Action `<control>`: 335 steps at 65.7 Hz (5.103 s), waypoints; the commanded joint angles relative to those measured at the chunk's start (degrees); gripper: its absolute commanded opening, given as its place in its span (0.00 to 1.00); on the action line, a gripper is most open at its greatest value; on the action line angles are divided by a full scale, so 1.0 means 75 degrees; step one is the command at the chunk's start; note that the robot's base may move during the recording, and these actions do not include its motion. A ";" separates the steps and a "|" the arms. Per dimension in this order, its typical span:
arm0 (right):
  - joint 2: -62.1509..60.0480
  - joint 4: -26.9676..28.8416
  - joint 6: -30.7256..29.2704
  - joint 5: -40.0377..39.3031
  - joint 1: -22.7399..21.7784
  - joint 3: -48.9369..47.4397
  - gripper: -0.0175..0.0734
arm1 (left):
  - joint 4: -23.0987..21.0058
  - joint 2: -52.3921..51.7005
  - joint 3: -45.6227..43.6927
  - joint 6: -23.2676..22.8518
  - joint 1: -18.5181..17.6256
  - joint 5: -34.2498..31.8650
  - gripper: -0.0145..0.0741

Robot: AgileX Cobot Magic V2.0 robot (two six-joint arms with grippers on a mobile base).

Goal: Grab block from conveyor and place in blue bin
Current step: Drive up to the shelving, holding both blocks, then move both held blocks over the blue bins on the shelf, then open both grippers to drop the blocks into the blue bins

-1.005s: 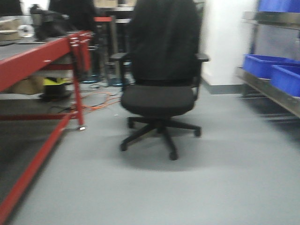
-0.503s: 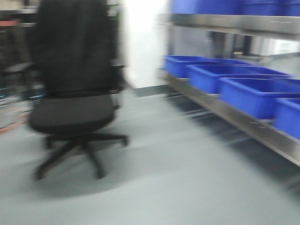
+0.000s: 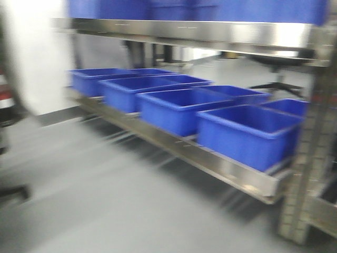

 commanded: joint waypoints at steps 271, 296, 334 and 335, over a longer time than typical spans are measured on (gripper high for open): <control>0.5635 0.0015 -0.0700 -0.1557 0.3212 -0.3821 0.01 | -0.0546 0.5532 -0.4761 0.1107 -0.3557 -0.0003 0.04; 0.7941 0.0484 -0.0559 -0.1019 0.3325 -0.5675 0.11 | -0.0649 0.7555 -0.6678 0.1107 -0.3604 0.0433 0.16; 0.8177 0.0517 -0.0559 -0.1191 0.3310 -0.5743 0.26 | -0.0649 0.7504 -0.6678 0.1107 -0.3584 0.0737 0.34; 0.8163 0.0517 -0.0559 -0.1191 0.3293 -0.5743 0.20 | -0.0649 0.7489 -0.6678 0.1107 -0.3569 0.0737 0.27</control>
